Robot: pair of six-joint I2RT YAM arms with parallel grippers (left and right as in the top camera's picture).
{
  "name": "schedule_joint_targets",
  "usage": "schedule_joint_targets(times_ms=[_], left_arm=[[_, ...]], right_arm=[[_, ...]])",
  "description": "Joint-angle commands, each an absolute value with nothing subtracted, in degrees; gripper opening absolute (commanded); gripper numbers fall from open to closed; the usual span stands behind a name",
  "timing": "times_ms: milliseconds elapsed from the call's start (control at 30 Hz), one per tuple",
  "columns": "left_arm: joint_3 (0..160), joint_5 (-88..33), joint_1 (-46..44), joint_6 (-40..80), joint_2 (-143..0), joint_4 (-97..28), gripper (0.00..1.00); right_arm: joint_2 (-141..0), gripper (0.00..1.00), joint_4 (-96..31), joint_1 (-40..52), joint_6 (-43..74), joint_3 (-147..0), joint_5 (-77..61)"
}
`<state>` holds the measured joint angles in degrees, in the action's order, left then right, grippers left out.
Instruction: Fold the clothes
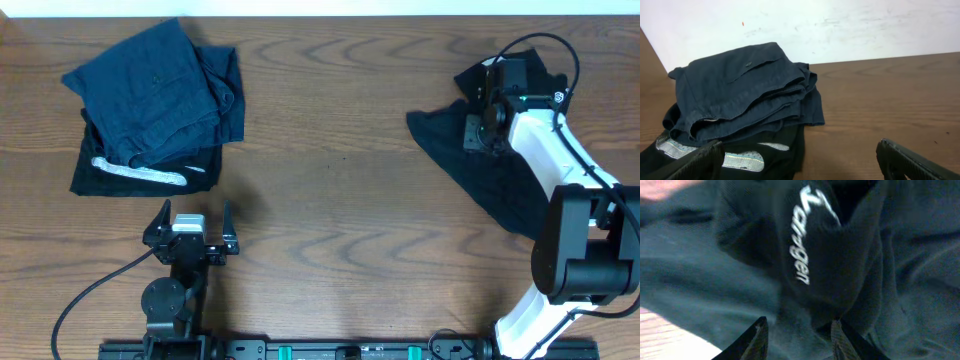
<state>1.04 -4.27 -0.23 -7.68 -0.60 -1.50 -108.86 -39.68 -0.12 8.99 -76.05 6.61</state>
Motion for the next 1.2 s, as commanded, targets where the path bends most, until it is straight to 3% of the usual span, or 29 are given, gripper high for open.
schedule_joint_targets(times_ms=[0, 633, 667, 733, 767, 1033, 1167], left_arm=[[0.23, -5.08, -0.56, -7.66, -0.23, -3.62, 0.98], [0.23, -5.08, -0.56, -7.66, -0.23, -3.62, 0.98], [0.23, -5.08, -0.56, -7.66, -0.23, -3.62, 0.98], [0.23, -5.08, -0.56, -7.66, -0.23, -3.62, 0.98], [0.23, -5.08, -0.56, -7.66, -0.23, -3.62, 0.98], [0.23, -5.08, -0.56, -7.66, -0.23, -3.62, 0.98], [0.23, -5.08, -0.56, -7.66, -0.23, -3.62, 0.98]], right_arm=[[-109.19, 0.39, -40.16, -0.32, 10.72, -77.82, 4.01], [-118.98, 0.37, -40.29, 0.56, 12.23, -77.52, 12.60], [-119.22, 0.35, -40.32, 0.40, 12.23, -77.52, 12.67], [-119.26, 0.09, -40.32, 0.27, 12.21, -77.54, 12.69], [-118.93, 0.01, -40.38, 0.27, 12.21, -77.80, 12.67], [-112.16, 0.01, -48.14, 0.38, 12.19, -88.82, 11.75], [-107.22, 0.01, -49.69, 0.40, 11.81, -93.91, 3.03]])
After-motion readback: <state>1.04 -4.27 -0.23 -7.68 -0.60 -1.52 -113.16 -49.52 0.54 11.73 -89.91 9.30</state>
